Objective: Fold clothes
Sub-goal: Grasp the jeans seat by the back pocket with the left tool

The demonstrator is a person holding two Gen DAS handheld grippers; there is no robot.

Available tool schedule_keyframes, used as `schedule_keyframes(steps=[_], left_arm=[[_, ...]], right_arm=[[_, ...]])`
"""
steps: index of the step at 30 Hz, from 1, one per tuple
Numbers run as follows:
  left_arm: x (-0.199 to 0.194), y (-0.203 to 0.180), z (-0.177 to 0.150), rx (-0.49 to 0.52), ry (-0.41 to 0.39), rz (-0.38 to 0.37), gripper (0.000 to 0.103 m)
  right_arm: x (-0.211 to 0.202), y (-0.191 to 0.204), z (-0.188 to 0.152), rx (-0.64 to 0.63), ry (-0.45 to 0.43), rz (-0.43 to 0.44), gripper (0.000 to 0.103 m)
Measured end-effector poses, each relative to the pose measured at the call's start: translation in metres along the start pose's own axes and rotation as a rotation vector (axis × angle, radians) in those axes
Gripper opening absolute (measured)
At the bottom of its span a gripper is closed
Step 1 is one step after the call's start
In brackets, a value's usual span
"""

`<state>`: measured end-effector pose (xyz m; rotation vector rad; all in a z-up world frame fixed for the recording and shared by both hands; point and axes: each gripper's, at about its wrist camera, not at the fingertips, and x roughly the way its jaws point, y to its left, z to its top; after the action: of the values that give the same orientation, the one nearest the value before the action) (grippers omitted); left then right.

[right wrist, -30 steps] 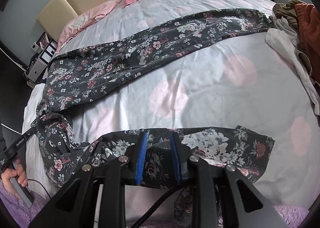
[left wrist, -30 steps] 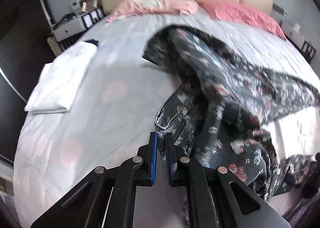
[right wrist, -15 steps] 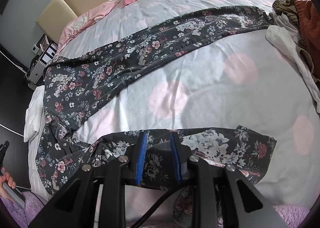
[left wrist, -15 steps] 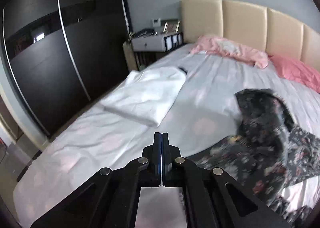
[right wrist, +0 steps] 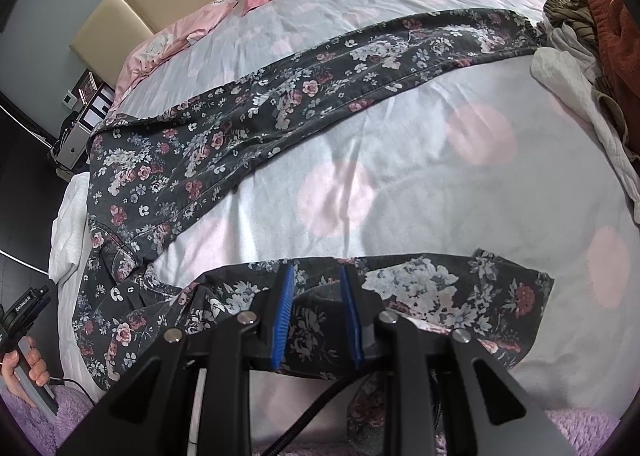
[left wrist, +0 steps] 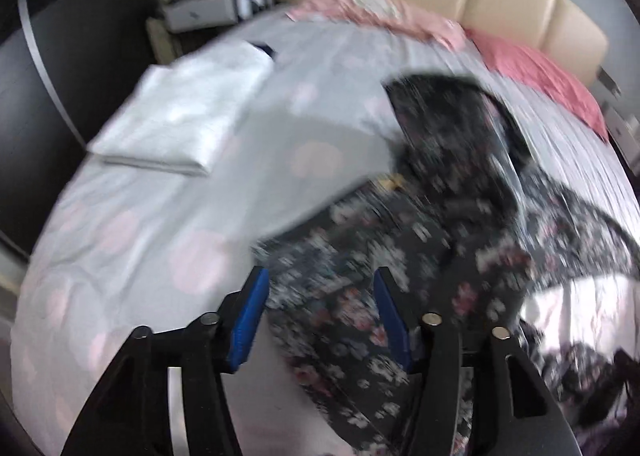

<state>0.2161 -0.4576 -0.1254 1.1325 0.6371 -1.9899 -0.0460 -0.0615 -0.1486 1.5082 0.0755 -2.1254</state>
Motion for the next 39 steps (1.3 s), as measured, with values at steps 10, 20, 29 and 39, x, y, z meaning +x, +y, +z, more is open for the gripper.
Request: schedule_keyframes(steps=[10, 20, 29, 39], left_arm=[[0.071, -0.017, -0.009, 0.018, 0.329, -0.099, 0.062], [0.100, -0.040, -0.019, 0.095, 0.456, -0.050, 0.075], [0.102, -0.052, -0.022, 0.122, 0.454, -0.031, 0.082], [0.099, -0.073, -0.026, 0.152, 0.438, 0.026, 0.085]], right_arm=[[0.001, 0.000, 0.000, 0.001, 0.004, 0.000, 0.024], [0.004, -0.001, 0.002, 0.006, 0.014, 0.002, 0.024], [0.006, -0.002, 0.004, 0.013, 0.019, 0.009, 0.024], [0.006, -0.004, 0.005, 0.024, 0.023, 0.021, 0.024]])
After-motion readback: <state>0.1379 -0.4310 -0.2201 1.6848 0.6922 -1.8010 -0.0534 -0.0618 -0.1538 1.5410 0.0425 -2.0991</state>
